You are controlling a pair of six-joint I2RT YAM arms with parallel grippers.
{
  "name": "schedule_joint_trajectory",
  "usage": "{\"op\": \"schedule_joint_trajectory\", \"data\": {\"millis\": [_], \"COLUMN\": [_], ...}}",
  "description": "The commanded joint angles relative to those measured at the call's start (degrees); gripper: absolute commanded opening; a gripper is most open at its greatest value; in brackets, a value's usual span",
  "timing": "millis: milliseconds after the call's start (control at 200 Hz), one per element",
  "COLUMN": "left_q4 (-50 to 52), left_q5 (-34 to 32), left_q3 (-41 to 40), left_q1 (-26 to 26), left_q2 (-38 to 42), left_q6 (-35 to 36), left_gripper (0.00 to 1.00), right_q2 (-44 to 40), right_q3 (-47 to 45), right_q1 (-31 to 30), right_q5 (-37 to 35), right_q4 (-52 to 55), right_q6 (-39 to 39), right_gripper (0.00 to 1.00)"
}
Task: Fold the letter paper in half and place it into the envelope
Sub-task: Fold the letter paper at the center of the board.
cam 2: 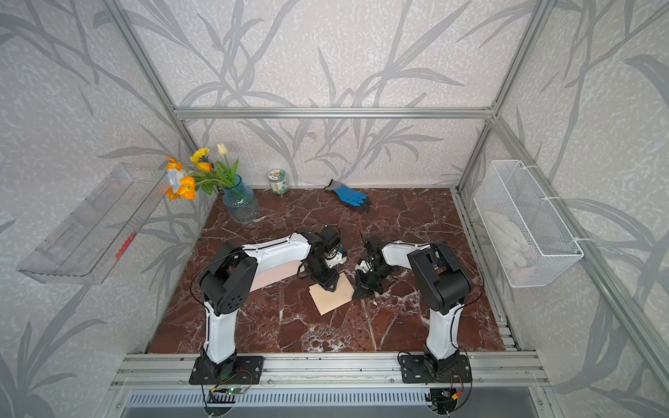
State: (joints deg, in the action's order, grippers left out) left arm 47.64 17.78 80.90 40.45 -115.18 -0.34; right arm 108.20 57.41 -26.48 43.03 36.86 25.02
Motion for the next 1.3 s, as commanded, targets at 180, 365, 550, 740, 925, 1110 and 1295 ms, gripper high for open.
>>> {"op": "schedule_joint_trajectory", "data": {"millis": [180,365,550,740,925,1110,1295], "left_q4": [0.6,2.8,-1.0,-5.8,-14.2,-14.4,-10.8], "left_q5": [-2.2,-4.3,-11.6,-5.8,-1.1,-5.9,-8.0], "left_q3": [1.7,2.7,1.7,2.4,-4.6,-6.9,-5.0], "left_q1": [0.0,0.1,-1.1,-1.2,0.3,2.0,4.3], "left_q2": [-0.5,0.2,10.0,18.5,21.3,21.1,17.5], "left_q6": [-1.1,-0.6,-1.7,-12.4,-30.6,-38.8,-44.7], "left_gripper": [0.65,0.65,0.66,0.02,0.0,0.0,0.0], "right_q2": [-2.5,-3.7,-3.3,-2.8,-1.0,-0.5,-1.2], "right_q3": [-2.4,-2.8,-2.3,-1.3,-0.3,-1.4,-2.1], "right_q1": [-2.6,-2.8,-3.0,-3.2,-3.3,-3.5,-4.7], "right_q5": [-9.3,-12.2,-12.5,-13.0,-12.8,-13.3,-15.8], "right_q4": [-2.7,-2.4,-2.9,-3.5,-5.8,-10.1,-11.2], "right_q6": [0.9,1.7,2.5,4.1,8.5,16.0,19.2], "right_gripper": [0.0,0.0,0.0,0.0,0.0,0.0,0.0]}}
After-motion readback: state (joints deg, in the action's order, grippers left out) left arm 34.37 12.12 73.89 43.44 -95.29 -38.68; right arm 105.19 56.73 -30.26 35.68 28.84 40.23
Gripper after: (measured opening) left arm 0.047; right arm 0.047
